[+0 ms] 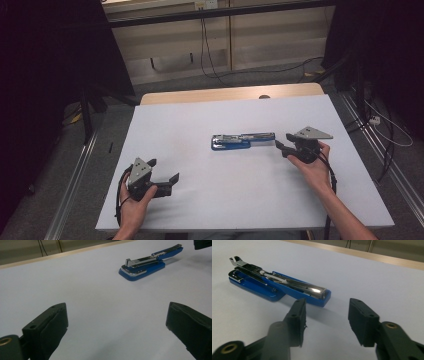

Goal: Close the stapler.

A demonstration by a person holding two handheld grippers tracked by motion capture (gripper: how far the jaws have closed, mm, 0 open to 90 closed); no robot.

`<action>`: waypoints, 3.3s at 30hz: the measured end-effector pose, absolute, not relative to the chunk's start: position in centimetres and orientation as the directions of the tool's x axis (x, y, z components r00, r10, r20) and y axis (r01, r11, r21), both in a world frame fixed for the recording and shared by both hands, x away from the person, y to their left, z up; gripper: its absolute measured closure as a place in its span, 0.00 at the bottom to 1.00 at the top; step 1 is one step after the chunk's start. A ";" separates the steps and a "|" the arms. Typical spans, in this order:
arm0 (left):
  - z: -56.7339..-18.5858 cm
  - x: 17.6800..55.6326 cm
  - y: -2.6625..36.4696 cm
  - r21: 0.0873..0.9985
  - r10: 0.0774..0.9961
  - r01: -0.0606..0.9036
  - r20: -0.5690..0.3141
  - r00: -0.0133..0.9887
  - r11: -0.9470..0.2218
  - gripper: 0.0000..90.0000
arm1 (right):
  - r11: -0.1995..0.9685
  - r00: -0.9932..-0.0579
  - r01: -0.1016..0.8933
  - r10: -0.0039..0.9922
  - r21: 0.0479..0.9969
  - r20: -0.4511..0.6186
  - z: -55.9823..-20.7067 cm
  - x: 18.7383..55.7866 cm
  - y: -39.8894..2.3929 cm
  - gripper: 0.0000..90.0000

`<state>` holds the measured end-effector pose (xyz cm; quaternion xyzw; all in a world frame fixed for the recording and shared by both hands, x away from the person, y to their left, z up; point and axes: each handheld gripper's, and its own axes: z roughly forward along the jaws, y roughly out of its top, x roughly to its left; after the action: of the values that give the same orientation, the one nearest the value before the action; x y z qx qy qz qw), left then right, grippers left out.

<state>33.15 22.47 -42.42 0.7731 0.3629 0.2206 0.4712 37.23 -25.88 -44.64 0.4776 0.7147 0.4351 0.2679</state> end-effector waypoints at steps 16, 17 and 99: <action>-42.2 34.3 20.6 0.901 0.760 0.350 -0.036 0.649 -0.255 0.06 | 0.232 -0.443 0.466 0.896 0.854 -0.002 -45.3 37.5 -25.9 1.00; -42.2 34.5 20.5 0.901 0.760 0.350 -0.034 0.649 -0.258 0.06 | 0.231 -0.445 0.468 0.896 0.853 0.001 -45.3 37.6 -25.8 1.00; -44.9 44.9 8.2 0.813 0.591 0.354 -0.015 0.806 -0.463 1.00 | 0.292 -0.519 0.500 0.855 0.815 0.011 -45.4 38.9 -24.4 1.00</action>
<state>44.87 8.21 -44.92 0.8444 0.2800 0.1359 0.4361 38.93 -24.35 -45.38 0.4382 0.7730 0.4022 0.2207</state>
